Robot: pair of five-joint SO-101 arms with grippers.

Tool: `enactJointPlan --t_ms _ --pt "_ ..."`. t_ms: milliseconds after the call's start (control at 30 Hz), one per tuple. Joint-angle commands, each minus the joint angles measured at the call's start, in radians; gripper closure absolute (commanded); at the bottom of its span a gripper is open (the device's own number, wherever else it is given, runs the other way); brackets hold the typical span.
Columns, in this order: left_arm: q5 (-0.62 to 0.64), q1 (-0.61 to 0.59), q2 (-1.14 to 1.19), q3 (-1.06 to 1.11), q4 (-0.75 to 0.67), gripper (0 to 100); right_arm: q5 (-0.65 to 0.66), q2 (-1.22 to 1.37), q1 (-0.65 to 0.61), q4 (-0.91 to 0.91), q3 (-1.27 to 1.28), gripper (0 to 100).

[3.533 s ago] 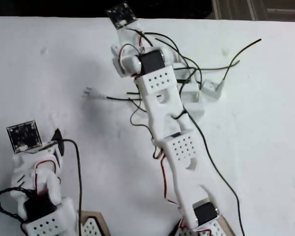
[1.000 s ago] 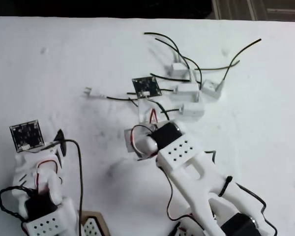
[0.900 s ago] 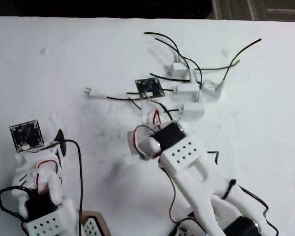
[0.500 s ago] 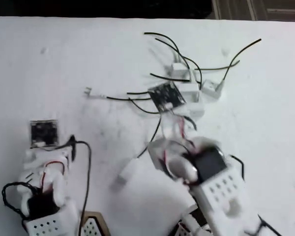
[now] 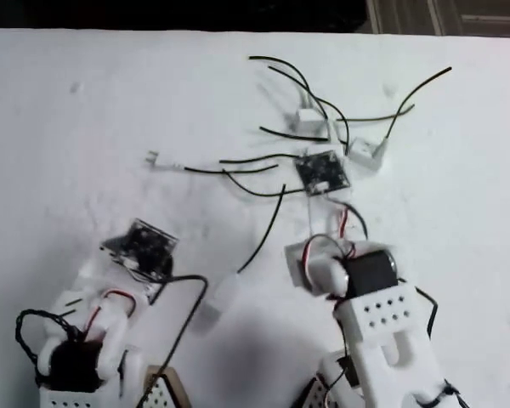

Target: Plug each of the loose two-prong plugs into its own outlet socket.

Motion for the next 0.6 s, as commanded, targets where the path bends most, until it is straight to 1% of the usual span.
enactJointPlan --t_ms 0,100,167,333,433,500,567 --pt "-0.005 0.096 0.002 -0.04 0.003 69 -0.015 0.044 0.11 -0.084 -0.003 97.8" --pt "0.052 0.137 0.002 -0.04 -0.034 67 -0.166 0.079 0.234 -0.15 0.0 97.8" --pt "0.069 0.179 0.002 -0.04 -0.057 67 -0.219 0.09 0.309 -0.191 -0.002 97.8" --pt "0.071 0.311 0.038 -0.04 -0.071 67 -0.229 0.104 0.394 -0.231 0.0 97.8" --pt "0.071 0.38 0.122 -0.04 -0.071 67 -0.235 0.104 0.41 -0.231 0.0 97.8" --pt "0.063 0.426 0.189 -0.051 -0.063 67 -0.261 0.104 0.41 -0.231 0.0 97.8" --pt "0.061 0.446 0.257 -0.066 -0.055 66 -0.265 0.104 0.41 -0.231 0.0 97.8"
